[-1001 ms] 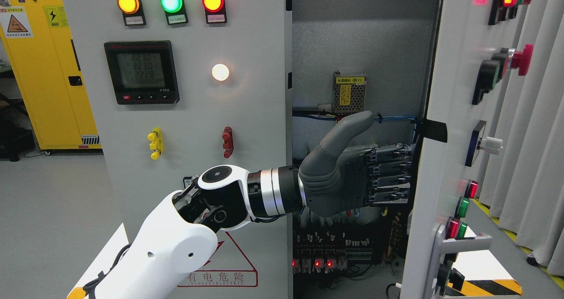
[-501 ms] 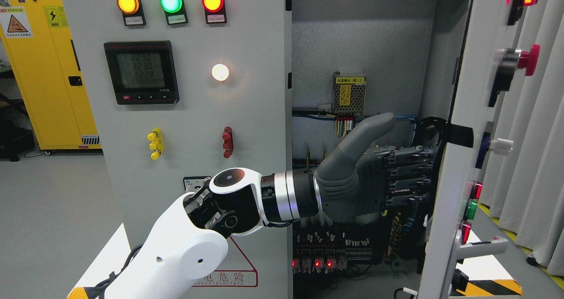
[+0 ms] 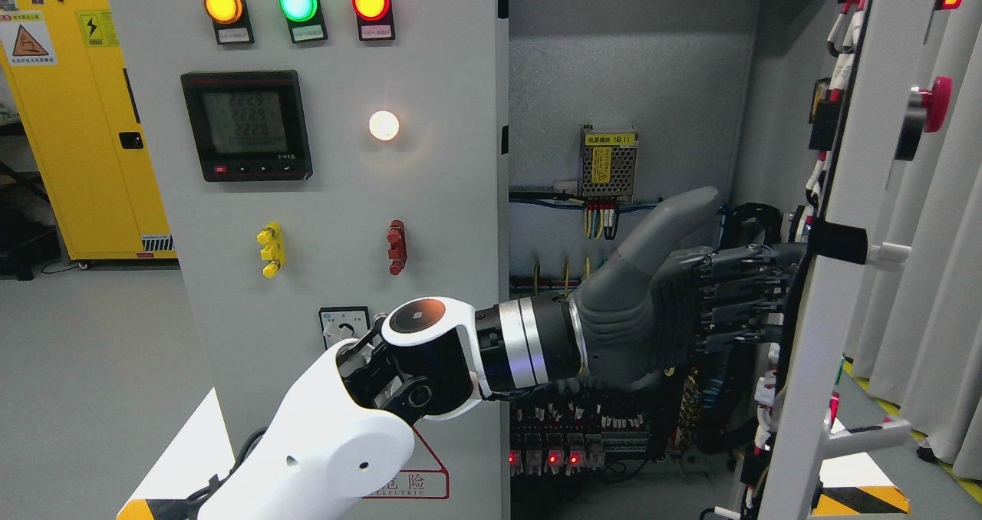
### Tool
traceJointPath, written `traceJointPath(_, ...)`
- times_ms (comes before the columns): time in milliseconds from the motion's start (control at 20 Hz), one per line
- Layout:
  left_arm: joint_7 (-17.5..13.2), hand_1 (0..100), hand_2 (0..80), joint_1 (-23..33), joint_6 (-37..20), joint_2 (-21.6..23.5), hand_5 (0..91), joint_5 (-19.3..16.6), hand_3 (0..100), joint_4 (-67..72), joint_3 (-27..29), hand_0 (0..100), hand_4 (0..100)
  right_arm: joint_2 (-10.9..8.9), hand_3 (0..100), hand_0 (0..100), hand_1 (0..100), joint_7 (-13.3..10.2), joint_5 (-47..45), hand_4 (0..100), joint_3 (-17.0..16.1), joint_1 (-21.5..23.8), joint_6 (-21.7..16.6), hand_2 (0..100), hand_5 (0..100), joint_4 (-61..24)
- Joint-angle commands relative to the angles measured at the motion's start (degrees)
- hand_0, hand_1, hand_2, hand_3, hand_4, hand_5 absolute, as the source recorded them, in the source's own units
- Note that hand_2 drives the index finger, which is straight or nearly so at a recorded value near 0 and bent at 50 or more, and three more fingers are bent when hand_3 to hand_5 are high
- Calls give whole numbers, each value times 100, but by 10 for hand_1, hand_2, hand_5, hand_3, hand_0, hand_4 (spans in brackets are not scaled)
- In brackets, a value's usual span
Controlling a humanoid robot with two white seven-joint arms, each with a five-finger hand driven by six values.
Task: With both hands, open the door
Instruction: 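Push the ajar button door outward with the left hand, swinging it open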
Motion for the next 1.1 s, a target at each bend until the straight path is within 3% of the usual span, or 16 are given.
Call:
traceJointPath(0,48,0,0,4,8,-389,0,0,0,-165,-27,0,0,0,0,218,0,5,0,0,114,0,-5,0,0,0)
traceJointPath(250,311,0,0,4,8,-688,0,0,0,-156,-124,0,0,0,0,218,0,13,0,0,114,0,-5,0,0,0)
traceJointPath(851,347,0,0,-84,-53,-1646,0,-500,0,546,-405,0,0,0,0,219,0,31,0,0,114,0,-13,0,0,0)
traceJointPath(1051,355,0,0,-321,-167,-1664,0,-510,0,767,-652,0,0,0,0,219,0,49,0,0,114,0,-22,0,0,-9)
